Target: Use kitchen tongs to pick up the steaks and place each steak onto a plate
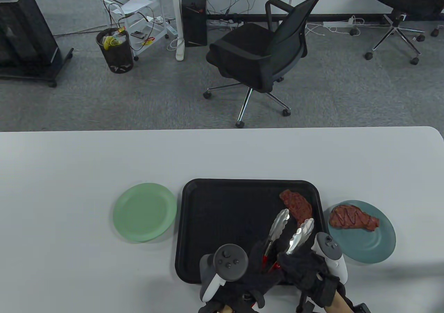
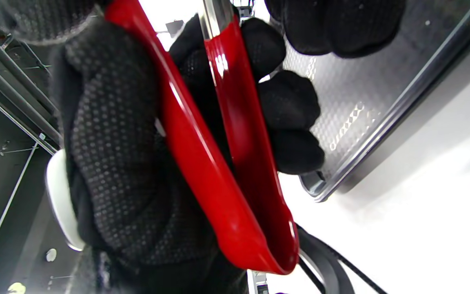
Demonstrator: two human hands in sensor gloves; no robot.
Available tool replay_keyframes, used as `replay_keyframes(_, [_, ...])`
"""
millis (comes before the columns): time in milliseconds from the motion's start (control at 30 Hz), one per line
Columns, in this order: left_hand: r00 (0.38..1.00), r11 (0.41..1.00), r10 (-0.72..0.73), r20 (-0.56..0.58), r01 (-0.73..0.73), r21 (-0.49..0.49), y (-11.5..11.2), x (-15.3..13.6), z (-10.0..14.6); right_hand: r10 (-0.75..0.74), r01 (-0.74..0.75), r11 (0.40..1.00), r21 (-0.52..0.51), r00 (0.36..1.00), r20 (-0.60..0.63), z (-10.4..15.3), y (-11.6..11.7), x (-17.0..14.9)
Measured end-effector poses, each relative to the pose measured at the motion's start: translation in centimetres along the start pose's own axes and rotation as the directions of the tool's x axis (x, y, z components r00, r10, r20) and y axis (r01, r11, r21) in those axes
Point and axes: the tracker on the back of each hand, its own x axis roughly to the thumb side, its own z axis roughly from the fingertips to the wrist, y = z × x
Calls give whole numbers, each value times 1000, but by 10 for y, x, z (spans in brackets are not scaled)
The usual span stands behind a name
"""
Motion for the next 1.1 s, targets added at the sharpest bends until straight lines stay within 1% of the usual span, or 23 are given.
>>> replay_keyframes(100, [1000, 1000, 14, 14, -14, -24, -1, 1, 0, -23, 23, 999, 31, 1000, 4, 0, 0, -2])
replay_keyframes(167, [1000, 999, 21, 23, -20, -31, -1, 2, 0, -42, 42, 999, 26, 999, 16, 0, 0, -3])
replay_keyframes(333, [998, 997, 44, 38, -41, -60, -2, 3, 0, -71, 74, 996, -40, 995, 65, 0, 1, -5])
replay_keyframes(433, [997, 997, 49, 54, -46, -56, -2, 7, 1, -80, 92, 991, -95, 989, 125, 2, 0, -2])
replay_keyframes(567, [997, 999, -9, 82, 12, -33, -2, 15, 3, -62, 83, 988, -128, 984, 166, 4, -2, 3])
replay_keyframes(700, [992, 996, -24, 121, 13, 87, 11, 19, 8, 8, 40, 976, -214, 975, 221, 10, -7, 15])
replay_keyframes(767, [993, 985, -19, 116, -1, 174, 20, 17, 11, 47, 18, 963, -269, 971, 235, 14, -12, 20])
replay_keyframes(833, [994, 958, -76, 77, 51, 282, 31, 13, 15, 103, -18, 942, -334, 966, 239, 19, -19, 26])
replay_keyframes(867, [990, 933, -133, 43, 111, 343, 35, 10, 16, 141, -42, 924, -380, 961, 237, 22, -23, 29])
replay_keyframes(900, [982, 911, -188, 3, 174, 374, 40, 6, 16, 189, -73, 896, -439, 955, 227, 26, -27, 32])
replay_keyframes(933, [976, 901, -215, -26, 209, 379, 42, 4, 16, 222, -93, 875, -476, 950, 222, 28, -29, 34])
replay_keyframes(1000, [955, 869, -279, -99, 294, 398, 47, -4, 14, 302, -142, 806, -574, 934, 193, 35, -37, 40])
replay_keyframes(1100, [926, 841, -334, -175, 377, 387, 49, -13, 11, 357, -202, 759, -620, 924, 136, 41, -44, 44])
